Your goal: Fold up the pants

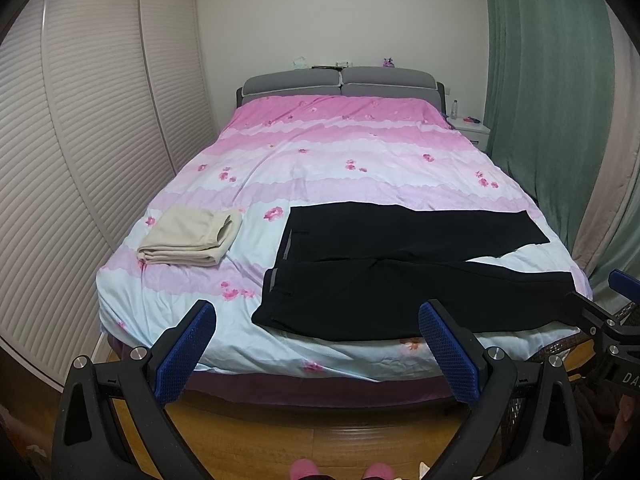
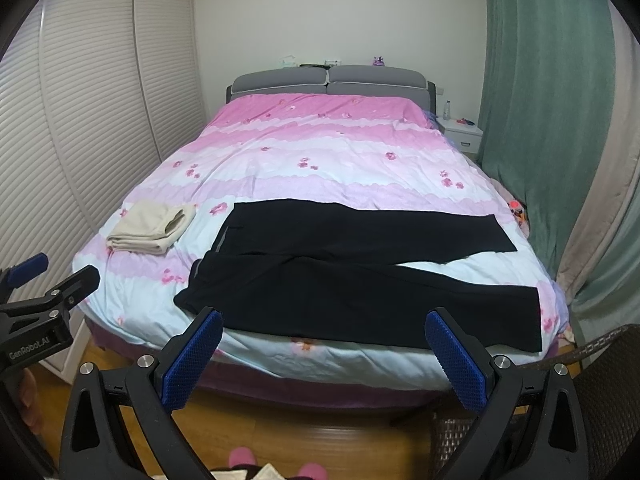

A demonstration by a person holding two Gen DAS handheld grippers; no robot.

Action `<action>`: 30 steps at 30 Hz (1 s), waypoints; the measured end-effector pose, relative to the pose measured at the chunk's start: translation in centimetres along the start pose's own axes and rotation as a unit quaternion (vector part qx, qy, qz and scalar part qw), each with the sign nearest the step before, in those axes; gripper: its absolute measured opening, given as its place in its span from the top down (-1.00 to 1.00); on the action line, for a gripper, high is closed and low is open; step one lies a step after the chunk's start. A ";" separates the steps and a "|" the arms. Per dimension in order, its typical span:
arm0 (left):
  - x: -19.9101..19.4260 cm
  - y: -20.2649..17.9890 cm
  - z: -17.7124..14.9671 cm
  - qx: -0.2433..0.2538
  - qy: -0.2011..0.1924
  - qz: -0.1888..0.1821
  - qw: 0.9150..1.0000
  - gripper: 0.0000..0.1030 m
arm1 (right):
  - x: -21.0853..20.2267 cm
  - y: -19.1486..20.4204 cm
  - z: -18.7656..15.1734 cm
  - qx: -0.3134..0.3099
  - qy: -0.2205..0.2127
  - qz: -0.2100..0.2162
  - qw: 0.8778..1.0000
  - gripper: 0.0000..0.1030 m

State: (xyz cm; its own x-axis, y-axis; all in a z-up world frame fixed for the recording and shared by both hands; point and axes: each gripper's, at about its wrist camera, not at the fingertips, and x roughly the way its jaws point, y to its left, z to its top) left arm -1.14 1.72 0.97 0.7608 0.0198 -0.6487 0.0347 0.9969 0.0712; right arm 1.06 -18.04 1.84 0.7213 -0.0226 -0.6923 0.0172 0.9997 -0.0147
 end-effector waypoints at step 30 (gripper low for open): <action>16.6 6.3 -6.9 -0.103 0.129 0.002 0.986 -0.99 | 13.3 -1.5 -5.6 0.023 0.090 0.030 0.995 -0.99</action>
State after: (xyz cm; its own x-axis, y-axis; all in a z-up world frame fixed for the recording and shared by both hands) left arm 7.22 8.84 -14.60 0.5689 0.0154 -0.8222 -0.1208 0.9906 -0.0650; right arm 6.76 -19.87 -11.35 0.5857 0.0416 -0.8095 0.0132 0.9981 0.0608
